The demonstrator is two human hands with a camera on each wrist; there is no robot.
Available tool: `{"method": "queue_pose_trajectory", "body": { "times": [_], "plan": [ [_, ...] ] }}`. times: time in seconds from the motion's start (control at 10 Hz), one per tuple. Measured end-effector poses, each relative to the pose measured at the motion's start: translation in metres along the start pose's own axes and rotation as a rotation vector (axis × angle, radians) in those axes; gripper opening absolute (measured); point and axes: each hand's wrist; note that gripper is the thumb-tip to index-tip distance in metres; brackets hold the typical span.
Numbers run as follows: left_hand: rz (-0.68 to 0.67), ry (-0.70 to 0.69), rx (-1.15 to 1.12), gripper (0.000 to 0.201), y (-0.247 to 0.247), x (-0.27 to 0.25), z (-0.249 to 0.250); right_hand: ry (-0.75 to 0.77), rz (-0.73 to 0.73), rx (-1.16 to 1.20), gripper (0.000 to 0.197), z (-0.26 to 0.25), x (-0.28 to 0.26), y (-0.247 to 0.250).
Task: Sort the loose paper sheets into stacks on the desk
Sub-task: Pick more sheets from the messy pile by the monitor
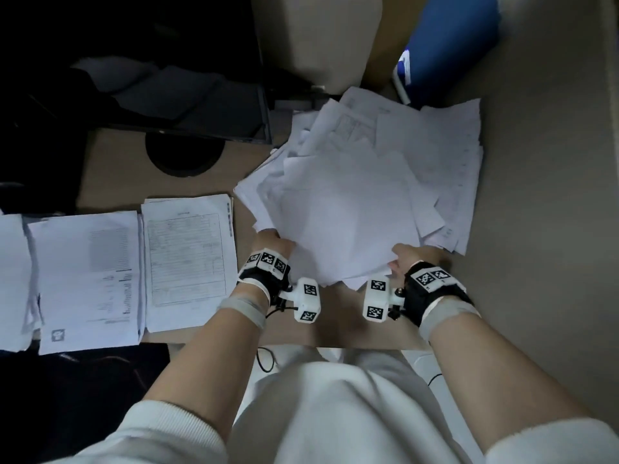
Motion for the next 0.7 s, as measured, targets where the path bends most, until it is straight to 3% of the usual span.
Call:
{"method": "queue_pose_trajectory", "body": {
  "times": [0.1, 0.2, 0.3, 0.4, 0.5, 0.6, 0.7],
  "plan": [
    [0.023, 0.009, -0.077, 0.015, -0.015, -0.018, -0.014, 0.015, -0.019, 0.016, 0.065, 0.008, -0.011, 0.001],
    [-0.059, 0.052, -0.280, 0.008, -0.035, -0.040, -0.026, 0.089, -0.047, -0.005, 0.064, 0.028, -0.008, -0.003],
    [-0.087, 0.093, -0.441, 0.007, -0.044, -0.059, -0.038, 0.072, -0.155, -0.020, 0.047, 0.030, 0.005, -0.006],
    [0.014, 0.117, -0.521, 0.007, -0.040, -0.056, -0.059, 0.149, -0.121, -0.173, 0.038, 0.025, 0.009, 0.005],
    [0.079, 0.123, -0.518, 0.007, -0.035, -0.043, -0.072, 0.193, -0.016, -0.403, 0.025, 0.011, 0.005, 0.021],
    [0.174, 0.080, -0.412, 0.008, -0.019, -0.077, -0.042, 0.263, -0.053, -1.069, 0.028, -0.006, -0.023, 0.020],
    [0.249, 0.058, -0.346, 0.038, -0.015, -0.073, -0.032, 0.136, 0.159, 0.306, 0.021, -0.022, -0.032, 0.008]
  ]
}}
Point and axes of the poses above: each hand's wrist, its own x-axis towards the middle knuckle, its own y-axis out of the back of the hand, z = x × y, and after that the axes turned 6 degrees about -z, right-handed
